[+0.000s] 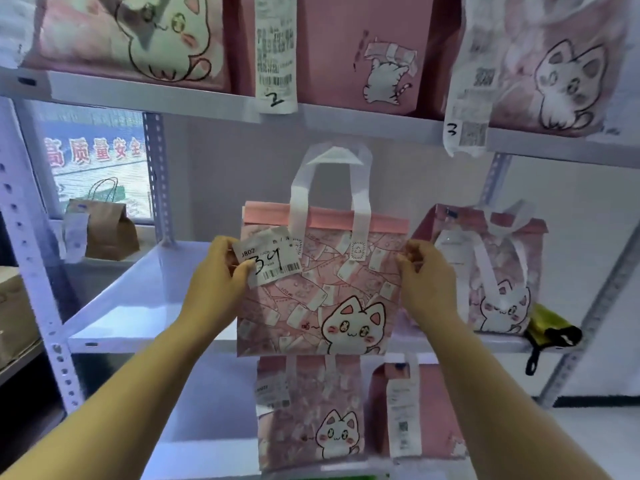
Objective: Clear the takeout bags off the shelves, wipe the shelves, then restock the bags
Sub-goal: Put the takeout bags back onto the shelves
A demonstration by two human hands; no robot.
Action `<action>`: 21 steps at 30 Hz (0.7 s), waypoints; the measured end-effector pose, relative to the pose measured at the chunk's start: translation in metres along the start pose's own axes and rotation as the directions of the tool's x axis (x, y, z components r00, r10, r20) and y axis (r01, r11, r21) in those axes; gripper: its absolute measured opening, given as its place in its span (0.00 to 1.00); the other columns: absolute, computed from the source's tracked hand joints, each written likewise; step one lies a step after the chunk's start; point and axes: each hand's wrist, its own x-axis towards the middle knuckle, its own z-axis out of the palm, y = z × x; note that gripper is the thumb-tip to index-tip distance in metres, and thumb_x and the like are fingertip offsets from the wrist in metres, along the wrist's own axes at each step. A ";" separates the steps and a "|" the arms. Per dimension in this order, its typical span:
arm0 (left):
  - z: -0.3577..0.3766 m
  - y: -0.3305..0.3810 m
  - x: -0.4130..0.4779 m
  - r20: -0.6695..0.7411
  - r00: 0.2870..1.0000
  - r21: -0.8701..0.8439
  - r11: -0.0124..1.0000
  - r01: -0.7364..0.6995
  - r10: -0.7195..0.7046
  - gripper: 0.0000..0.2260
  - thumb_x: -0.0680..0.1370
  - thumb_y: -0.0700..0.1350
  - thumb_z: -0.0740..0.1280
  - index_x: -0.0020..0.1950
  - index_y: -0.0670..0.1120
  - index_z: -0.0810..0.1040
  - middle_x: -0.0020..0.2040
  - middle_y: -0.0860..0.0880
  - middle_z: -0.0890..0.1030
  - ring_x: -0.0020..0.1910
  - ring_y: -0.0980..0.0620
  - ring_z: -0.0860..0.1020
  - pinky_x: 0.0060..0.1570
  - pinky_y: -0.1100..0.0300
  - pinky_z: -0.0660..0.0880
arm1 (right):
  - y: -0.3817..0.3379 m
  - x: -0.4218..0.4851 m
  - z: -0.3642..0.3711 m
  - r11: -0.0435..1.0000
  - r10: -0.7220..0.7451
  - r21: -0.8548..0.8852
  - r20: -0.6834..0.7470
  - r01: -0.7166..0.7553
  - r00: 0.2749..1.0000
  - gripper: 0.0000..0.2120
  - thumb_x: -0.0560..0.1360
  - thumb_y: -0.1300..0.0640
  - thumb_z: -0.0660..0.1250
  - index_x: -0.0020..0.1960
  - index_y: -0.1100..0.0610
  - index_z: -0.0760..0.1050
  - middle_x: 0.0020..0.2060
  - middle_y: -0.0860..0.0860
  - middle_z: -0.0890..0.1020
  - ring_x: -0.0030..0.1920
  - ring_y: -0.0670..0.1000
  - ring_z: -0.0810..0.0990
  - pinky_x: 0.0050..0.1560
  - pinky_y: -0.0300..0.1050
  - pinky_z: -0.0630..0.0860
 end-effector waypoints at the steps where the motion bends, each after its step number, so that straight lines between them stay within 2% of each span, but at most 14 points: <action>1: 0.006 -0.004 0.005 0.009 1.000 -0.011 1.000 -0.002 0.003 0.05 0.78 0.44 0.63 0.51 0.48 0.68 0.45 0.50 0.79 0.44 0.48 0.76 0.33 0.64 0.66 | 0.005 0.003 0.003 1.000 0.010 -0.008 0.000 -0.010 1.000 0.12 0.79 0.59 0.61 0.62 0.55 0.74 0.40 0.43 0.74 0.40 0.41 0.72 0.39 0.34 0.68; 3: 0.016 -0.011 0.014 0.025 1.000 -0.049 0.999 0.000 0.001 0.05 0.79 0.45 0.62 0.52 0.51 0.67 0.47 0.49 0.79 0.44 0.48 0.78 0.34 0.62 0.69 | 0.011 0.007 0.009 0.999 0.030 -0.024 0.011 -0.030 0.999 0.16 0.79 0.58 0.61 0.66 0.54 0.71 0.43 0.44 0.74 0.39 0.39 0.71 0.36 0.29 0.64; 7: 0.025 -0.019 0.022 0.092 0.996 -0.102 0.995 0.019 -0.010 0.14 0.78 0.46 0.63 0.60 0.59 0.65 0.46 0.56 0.79 0.43 0.51 0.79 0.40 0.50 0.78 | 0.022 0.007 0.019 0.995 0.058 -0.081 0.063 -0.053 0.996 0.19 0.78 0.59 0.62 0.69 0.53 0.68 0.46 0.44 0.74 0.41 0.42 0.73 0.38 0.35 0.66; 9: 0.028 -0.023 0.022 0.127 0.992 -0.105 0.994 0.024 -0.011 0.18 0.78 0.46 0.63 0.65 0.58 0.64 0.48 0.57 0.78 0.44 0.54 0.78 0.40 0.52 0.77 | 0.028 0.002 0.024 0.991 0.068 -0.120 0.085 -0.058 0.994 0.19 0.78 0.58 0.62 0.69 0.53 0.68 0.45 0.44 0.74 0.41 0.42 0.72 0.39 0.36 0.67; 11: 0.033 -0.027 0.019 0.150 0.988 -0.102 0.994 0.047 -0.031 0.18 0.78 0.46 0.64 0.67 0.55 0.64 0.52 0.55 0.77 0.45 0.53 0.78 0.41 0.53 0.75 | 0.035 -0.004 0.027 0.988 0.081 -0.143 0.104 -0.066 0.991 0.18 0.79 0.57 0.61 0.68 0.53 0.69 0.44 0.44 0.75 0.38 0.39 0.71 0.36 0.35 0.66; 16: 0.042 -0.040 0.007 0.185 0.981 0.023 0.998 0.054 -0.058 0.11 0.78 0.53 0.61 0.57 0.49 0.72 0.49 0.52 0.79 0.43 0.51 0.77 0.35 0.58 0.73 | 0.056 -0.019 0.035 0.969 0.162 -0.205 0.123 -0.135 0.979 0.14 0.78 0.57 0.62 0.63 0.54 0.72 0.47 0.49 0.79 0.44 0.48 0.74 0.44 0.44 0.73; 18: 0.046 -0.042 0.005 0.188 0.981 0.017 0.999 0.042 -0.045 0.11 0.78 0.54 0.61 0.53 0.49 0.74 0.44 0.53 0.80 0.41 0.53 0.78 0.35 0.57 0.75 | 0.066 -0.022 0.037 0.961 0.191 -0.226 0.116 -0.161 0.975 0.10 0.77 0.56 0.64 0.58 0.55 0.74 0.47 0.50 0.80 0.45 0.50 0.76 0.45 0.46 0.75; 21: 0.055 -0.042 0.010 0.207 0.978 -0.013 0.999 0.036 -0.033 0.07 0.78 0.52 0.60 0.49 0.51 0.74 0.42 0.56 0.79 0.40 0.56 0.77 0.33 0.59 0.71 | 0.073 -0.020 0.037 0.952 0.221 -0.235 0.089 -0.195 0.971 0.09 0.77 0.58 0.64 0.56 0.55 0.74 0.47 0.50 0.81 0.46 0.51 0.77 0.46 0.47 0.76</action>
